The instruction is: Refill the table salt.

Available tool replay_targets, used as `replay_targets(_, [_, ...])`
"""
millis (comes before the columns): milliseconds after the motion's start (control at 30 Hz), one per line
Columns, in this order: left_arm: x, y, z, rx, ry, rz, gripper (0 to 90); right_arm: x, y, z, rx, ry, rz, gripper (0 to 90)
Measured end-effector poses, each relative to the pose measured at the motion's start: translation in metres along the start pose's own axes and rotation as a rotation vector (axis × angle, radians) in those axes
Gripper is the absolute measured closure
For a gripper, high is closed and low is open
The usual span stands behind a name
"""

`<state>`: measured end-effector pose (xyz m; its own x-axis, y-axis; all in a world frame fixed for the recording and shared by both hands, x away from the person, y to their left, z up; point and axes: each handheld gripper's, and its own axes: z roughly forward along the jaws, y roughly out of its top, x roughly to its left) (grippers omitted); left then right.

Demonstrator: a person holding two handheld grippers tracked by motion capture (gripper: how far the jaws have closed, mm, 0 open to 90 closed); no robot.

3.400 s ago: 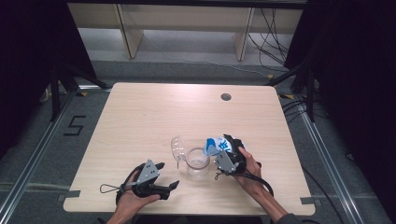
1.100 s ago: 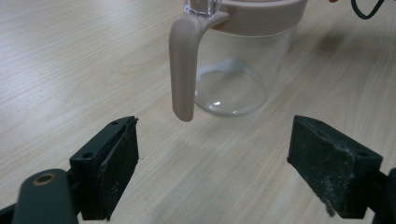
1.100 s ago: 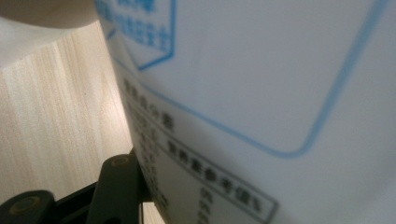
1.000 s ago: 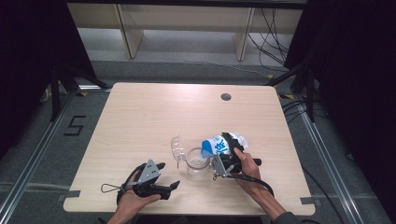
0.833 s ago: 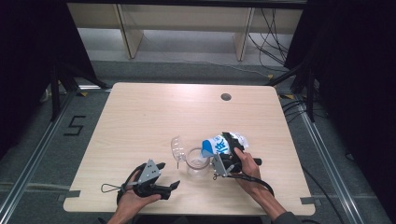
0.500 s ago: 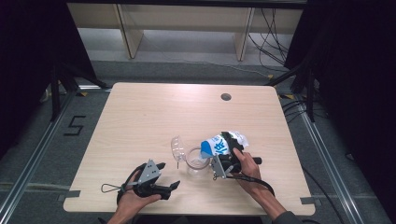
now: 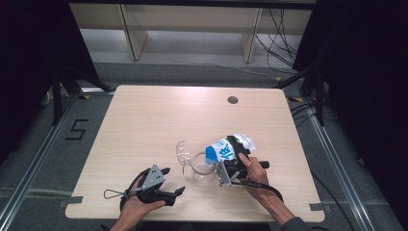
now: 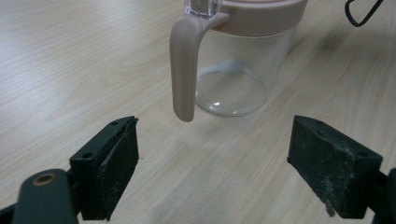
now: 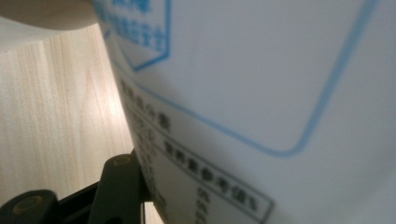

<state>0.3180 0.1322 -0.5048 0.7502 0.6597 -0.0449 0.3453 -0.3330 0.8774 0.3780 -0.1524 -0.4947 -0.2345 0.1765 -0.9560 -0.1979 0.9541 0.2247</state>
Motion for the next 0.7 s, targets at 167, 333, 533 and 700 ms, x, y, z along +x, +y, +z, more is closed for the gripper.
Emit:
replay_targets(167, [-0.0001,0.0003,-0.0005,0.003,0.001,0.002,15.7,0.0004,-0.0001,-0.0022,0.018,-0.027,0.0,48.9])
replay_targets(333, [-0.0002,0.0001,-0.0005,0.003,0.001,0.001,15.8,0.0002,-0.0003,-0.0022,0.018,-0.028,-0.003,49.0])
replay_targets(533, [-0.0005,0.0003,-0.0003,0.001,-0.002,-0.001,15.8,0.0006,-0.0005,-0.0024,0.019,-0.028,-0.007,49.0])
replay_targets(700, [0.0001,0.0006,-0.0005,0.0,-0.002,0.008,15.7,-0.0008,-0.0003,-0.0017,0.005,-0.024,-0.038,49.1])
